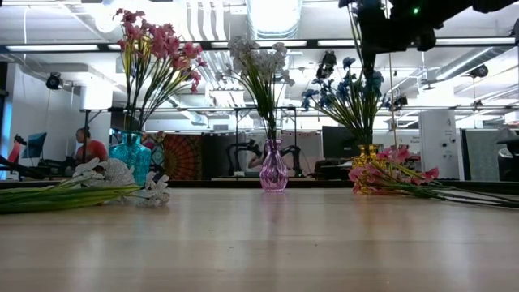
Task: Sort flowers into vase by color
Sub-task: Put the blue flowers into the yellow vase
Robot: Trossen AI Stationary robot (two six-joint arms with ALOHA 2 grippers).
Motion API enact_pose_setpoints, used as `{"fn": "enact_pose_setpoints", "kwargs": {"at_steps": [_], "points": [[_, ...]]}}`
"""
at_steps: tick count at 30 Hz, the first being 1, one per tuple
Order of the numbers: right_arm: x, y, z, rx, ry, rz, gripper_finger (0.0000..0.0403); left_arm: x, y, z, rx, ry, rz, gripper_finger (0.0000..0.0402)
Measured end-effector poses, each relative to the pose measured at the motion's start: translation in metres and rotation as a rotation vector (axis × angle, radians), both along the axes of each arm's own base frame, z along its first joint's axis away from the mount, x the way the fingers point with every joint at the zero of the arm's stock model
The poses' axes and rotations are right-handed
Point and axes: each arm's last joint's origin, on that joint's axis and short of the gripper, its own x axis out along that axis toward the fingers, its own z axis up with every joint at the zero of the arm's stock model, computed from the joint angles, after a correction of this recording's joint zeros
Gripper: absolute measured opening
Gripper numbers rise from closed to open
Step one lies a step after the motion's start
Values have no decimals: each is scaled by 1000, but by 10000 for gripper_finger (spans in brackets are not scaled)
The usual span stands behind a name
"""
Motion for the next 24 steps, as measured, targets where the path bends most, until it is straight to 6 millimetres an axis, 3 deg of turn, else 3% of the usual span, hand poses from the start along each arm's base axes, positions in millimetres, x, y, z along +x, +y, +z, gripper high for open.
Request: {"fn": "enact_pose_setpoints", "kwargs": {"at_steps": [8, 14, 24], "points": [[-4, -17, -2, 1, 7, -76, 33, 1, 1, 0, 2, 2, 8, 311], [-5, -30, -3, 46, -43, -25, 33, 2, 3, 0, 10, 9, 17, 311], [-2, -33, -14, 71, -27, -35, 33, 2, 3, 0, 15, 13, 19, 311]]}}
